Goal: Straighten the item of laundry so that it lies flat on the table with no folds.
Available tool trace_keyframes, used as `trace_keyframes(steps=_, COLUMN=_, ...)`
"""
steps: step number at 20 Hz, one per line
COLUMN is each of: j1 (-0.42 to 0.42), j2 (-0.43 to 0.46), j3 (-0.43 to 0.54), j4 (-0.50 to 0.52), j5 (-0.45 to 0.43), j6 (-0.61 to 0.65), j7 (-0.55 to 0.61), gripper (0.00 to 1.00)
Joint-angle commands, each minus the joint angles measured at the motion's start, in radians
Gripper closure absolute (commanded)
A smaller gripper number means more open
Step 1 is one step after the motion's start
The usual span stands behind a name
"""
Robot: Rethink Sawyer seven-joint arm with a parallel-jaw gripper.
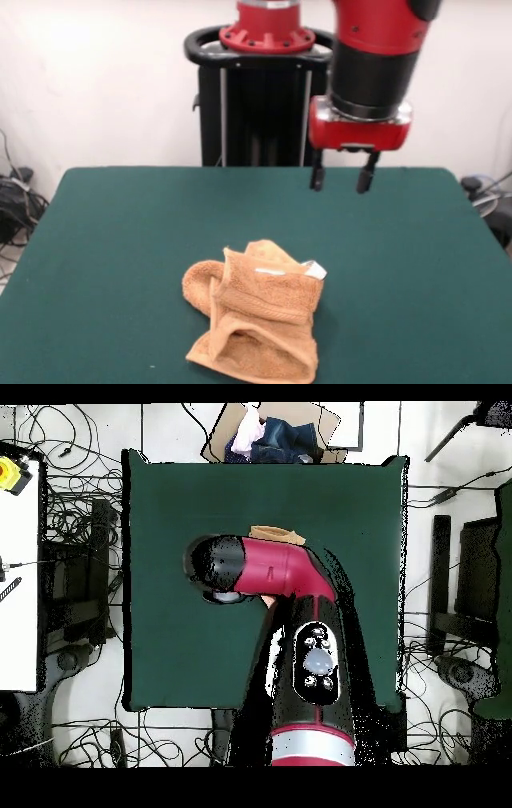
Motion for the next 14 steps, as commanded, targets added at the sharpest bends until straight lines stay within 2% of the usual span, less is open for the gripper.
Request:
trace_keyframes(steps=1, j1=-0.072, j2=0.022, j3=0.039, j4=0.09, j5=-0.023, j6=-0.027, j7=0.046, gripper=0.0)
trace_keyframes(steps=10, j1=-0.109, j2=0.026, j3=0.051, j4=0.073, j5=-0.054, j6=-0.026, j7=0.021, gripper=0.0)
trace_keyframes(steps=14, j1=-0.102, j2=0.036, j3=0.053, j4=0.073, j5=-0.052, j6=-0.044, j7=0.043, gripper=0.0)
